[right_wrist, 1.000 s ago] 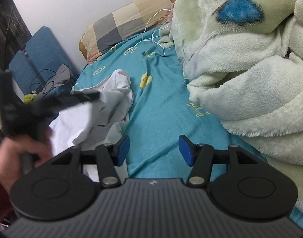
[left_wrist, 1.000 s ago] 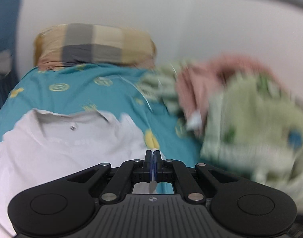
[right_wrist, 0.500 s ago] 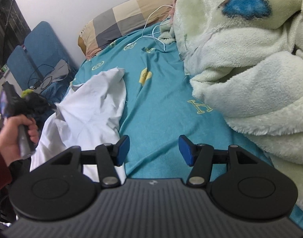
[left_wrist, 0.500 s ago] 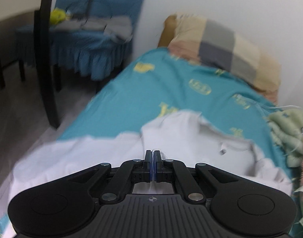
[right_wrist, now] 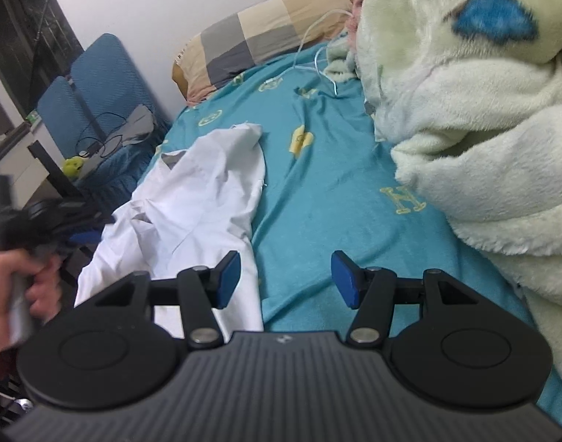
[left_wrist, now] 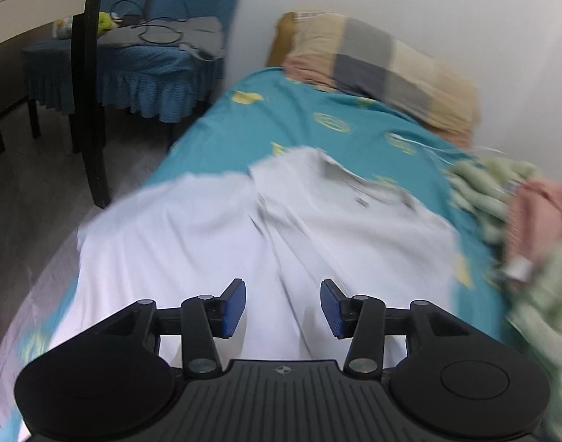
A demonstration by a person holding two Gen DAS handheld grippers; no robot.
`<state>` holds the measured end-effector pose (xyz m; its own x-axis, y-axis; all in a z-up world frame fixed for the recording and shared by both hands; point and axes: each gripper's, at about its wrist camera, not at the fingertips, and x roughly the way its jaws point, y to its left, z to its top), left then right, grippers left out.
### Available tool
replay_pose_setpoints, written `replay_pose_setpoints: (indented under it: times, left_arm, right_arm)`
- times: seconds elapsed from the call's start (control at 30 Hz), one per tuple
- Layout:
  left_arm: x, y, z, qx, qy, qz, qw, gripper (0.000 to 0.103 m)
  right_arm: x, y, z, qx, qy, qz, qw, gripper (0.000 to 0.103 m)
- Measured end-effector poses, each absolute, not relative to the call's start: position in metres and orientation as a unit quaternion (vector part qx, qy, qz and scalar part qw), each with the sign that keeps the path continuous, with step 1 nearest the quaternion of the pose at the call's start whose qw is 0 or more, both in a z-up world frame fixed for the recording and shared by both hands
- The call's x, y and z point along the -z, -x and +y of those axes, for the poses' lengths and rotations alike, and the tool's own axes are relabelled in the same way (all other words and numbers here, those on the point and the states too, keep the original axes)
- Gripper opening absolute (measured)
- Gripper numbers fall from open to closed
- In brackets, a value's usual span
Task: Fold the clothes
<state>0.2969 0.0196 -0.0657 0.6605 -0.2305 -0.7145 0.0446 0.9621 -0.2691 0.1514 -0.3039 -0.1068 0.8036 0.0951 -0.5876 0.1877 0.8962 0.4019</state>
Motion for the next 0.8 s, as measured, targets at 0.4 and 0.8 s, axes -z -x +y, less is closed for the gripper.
replay_pose_setpoints:
  times: [0.4,0.8]
  left_arm:
    - [0.089,-0.064,-0.062,0.272,0.114,0.487,0.822,0.045]
    - [0.144,-0.045,-0.118,0.266,-0.016,0.53,0.806,0.032]
  right_arm:
    - [0.053,-0.071,-0.3,0.032,-0.214,0.3,0.929,0.057]
    - [0.058,-0.038,-0.305,0.041,-0.198,0.308,0.93,0.071]
